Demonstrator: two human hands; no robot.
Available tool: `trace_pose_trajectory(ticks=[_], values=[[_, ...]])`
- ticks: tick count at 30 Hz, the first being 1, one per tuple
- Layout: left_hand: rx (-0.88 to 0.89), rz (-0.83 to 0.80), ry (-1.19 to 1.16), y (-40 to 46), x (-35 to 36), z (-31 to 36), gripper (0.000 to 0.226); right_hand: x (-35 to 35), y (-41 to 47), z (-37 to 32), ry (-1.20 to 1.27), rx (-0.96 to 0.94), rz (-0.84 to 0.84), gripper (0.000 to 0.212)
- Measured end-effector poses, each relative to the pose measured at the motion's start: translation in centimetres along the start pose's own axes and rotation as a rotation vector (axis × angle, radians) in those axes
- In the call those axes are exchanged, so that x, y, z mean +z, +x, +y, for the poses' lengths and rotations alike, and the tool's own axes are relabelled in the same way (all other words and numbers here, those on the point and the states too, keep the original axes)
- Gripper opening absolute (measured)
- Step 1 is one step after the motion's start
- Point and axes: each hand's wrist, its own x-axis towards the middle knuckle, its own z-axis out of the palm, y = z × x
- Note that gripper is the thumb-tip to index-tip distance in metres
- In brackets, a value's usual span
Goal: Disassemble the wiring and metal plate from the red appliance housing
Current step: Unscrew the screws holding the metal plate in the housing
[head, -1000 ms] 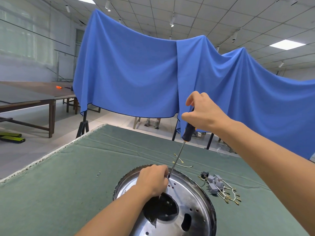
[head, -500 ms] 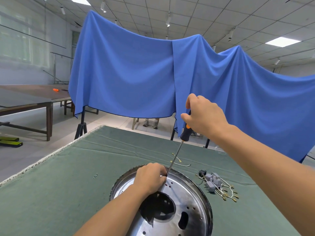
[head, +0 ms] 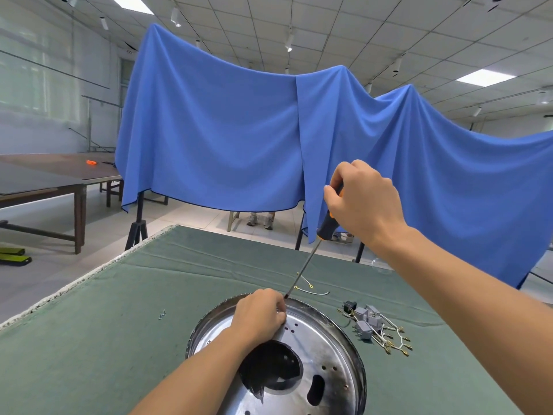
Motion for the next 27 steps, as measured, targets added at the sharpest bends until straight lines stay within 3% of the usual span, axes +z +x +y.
trace_pose_trajectory(ticks=[6,16,24,27], values=[[0.057,-0.059,0.147,-0.2,0.3,0.3,0.02,-0.1,-0.7,-0.1,-0.034,-0.045,0.144,0.021],[0.17,-0.119,0.412,0.3,0.6,1.3,0.029,4.4,-6.0,-0.4,0.175,-0.113,0.338,0.02],[0.157,-0.096,0.417,0.2,0.8,1.3,0.023,9.4,-11.1,-0.3,0.29,-0.026,0.311,0.017],[0.138,-0.084,0.425,0.3,0.9,1.0,0.024,10.9,-12.9,0.3,0.314,0.154,0.211,0.017]])
